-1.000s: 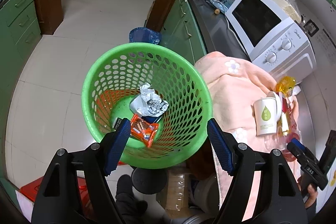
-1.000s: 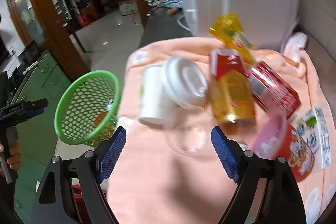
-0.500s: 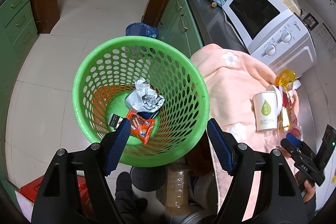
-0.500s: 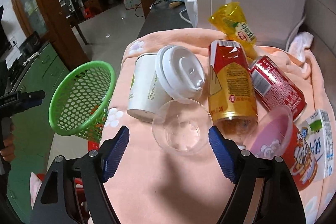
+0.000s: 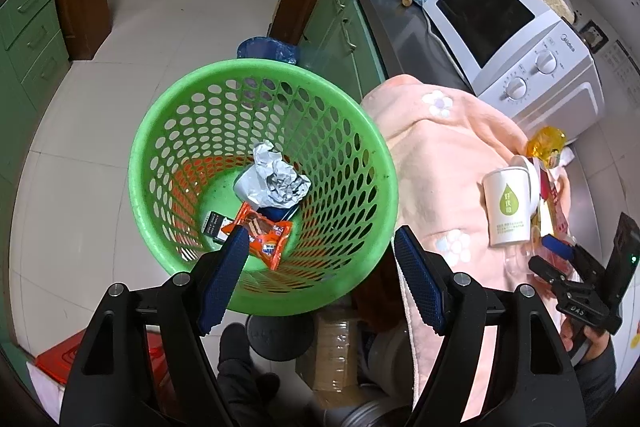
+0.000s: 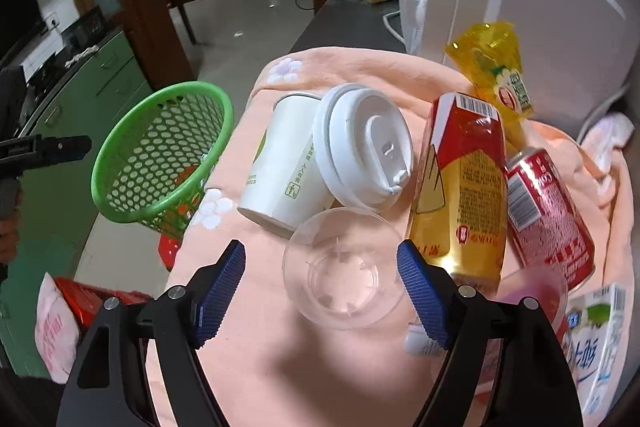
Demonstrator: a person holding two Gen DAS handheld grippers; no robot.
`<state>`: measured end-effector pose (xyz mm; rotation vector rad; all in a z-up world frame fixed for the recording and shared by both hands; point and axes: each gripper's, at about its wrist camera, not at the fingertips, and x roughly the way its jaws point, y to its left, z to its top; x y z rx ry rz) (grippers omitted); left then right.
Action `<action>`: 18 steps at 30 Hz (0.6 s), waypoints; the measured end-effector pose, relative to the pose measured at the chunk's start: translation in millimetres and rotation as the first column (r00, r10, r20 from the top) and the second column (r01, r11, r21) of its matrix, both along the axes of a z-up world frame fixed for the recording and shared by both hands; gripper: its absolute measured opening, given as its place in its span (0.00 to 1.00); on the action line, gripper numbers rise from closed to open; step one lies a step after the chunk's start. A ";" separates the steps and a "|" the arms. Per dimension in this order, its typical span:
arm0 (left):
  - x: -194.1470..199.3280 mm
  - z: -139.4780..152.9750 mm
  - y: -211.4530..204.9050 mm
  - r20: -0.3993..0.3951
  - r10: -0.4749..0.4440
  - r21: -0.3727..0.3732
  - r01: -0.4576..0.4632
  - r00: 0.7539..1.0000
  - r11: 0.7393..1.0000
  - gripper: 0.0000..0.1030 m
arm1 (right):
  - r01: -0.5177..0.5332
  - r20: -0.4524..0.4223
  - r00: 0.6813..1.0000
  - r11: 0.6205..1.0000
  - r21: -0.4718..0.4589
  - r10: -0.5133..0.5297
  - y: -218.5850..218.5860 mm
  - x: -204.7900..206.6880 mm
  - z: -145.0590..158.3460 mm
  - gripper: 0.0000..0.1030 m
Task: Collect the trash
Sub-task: 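Move both tools back over the blanket toward the cups, then grasp the clear plastic cup with the right tool while the left tool grasps the white paper cup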
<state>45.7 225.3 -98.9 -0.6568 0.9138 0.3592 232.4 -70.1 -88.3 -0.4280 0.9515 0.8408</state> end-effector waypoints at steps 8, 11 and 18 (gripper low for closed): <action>5.2 -2.3 -2.3 -0.005 -0.009 -0.005 0.009 1.000 1.000 0.72 | -0.077 -0.020 0.997 0.997 -0.010 0.077 7.0 8.2 1.2 0.73; 6.3 -3.4 -4.2 -0.008 -0.014 -0.005 0.014 1.000 1.000 0.72 | -0.116 -0.012 0.993 0.992 -0.050 0.115 14.4 13.4 -3.0 0.74; 13.0 -6.2 -8.1 -0.017 -0.030 -0.012 0.030 0.999 0.999 0.72 | -0.167 -0.017 0.986 0.980 -0.107 0.166 22.8 18.7 -9.9 0.77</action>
